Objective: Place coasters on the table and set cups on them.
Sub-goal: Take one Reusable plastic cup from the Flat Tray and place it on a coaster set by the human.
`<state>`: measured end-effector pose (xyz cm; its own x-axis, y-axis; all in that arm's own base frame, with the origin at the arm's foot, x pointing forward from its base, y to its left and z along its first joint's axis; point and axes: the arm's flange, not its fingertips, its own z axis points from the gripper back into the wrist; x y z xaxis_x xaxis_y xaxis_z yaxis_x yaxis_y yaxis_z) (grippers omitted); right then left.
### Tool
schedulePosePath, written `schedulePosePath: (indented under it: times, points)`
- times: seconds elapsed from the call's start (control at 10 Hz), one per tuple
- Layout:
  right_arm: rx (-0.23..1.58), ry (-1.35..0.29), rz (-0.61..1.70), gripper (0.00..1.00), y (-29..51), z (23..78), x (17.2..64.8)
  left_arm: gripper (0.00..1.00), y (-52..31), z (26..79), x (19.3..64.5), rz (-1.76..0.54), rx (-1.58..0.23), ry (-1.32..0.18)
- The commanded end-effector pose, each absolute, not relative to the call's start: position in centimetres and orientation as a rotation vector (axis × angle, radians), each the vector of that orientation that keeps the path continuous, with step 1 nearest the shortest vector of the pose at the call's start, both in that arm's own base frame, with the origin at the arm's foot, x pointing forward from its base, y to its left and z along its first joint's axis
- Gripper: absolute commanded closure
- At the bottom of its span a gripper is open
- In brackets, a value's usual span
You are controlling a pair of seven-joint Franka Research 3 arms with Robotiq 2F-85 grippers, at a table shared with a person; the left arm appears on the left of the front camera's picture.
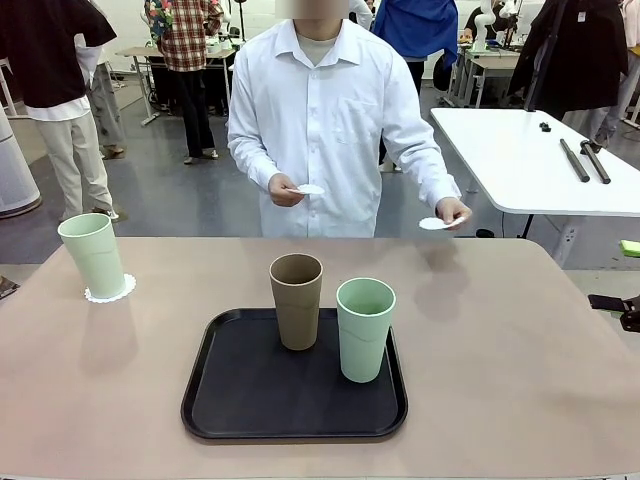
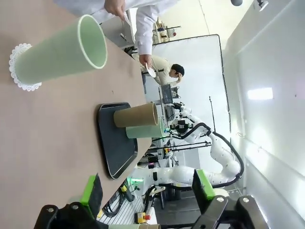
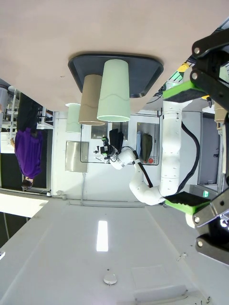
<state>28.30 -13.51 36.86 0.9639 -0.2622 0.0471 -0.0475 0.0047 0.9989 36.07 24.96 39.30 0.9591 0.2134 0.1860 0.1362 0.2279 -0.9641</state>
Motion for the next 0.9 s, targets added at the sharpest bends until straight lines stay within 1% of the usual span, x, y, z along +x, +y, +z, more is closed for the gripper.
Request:
schedulePosePath:
  times: [0.0, 0.1, 0.8]
  points:
    - [1.586, -0.264, -0.174, 0.0, -13.4, 37.13, 28.6, 0.0, 25.66, 40.16, 36.21, 0.02, -1.331, -0.279]
    - [1.586, -0.264, -0.174, 0.0, -13.4, 37.13, 28.6, 0.0, 24.96, 39.3, 36.07, 0.054, -1.346, -0.305]
    - [1.586, -0.264, -0.174, 0.0, -13.4, 37.13, 28.6, 0.0, 24.96, 39.3, 36.07, 0.054, -1.346, -0.305]
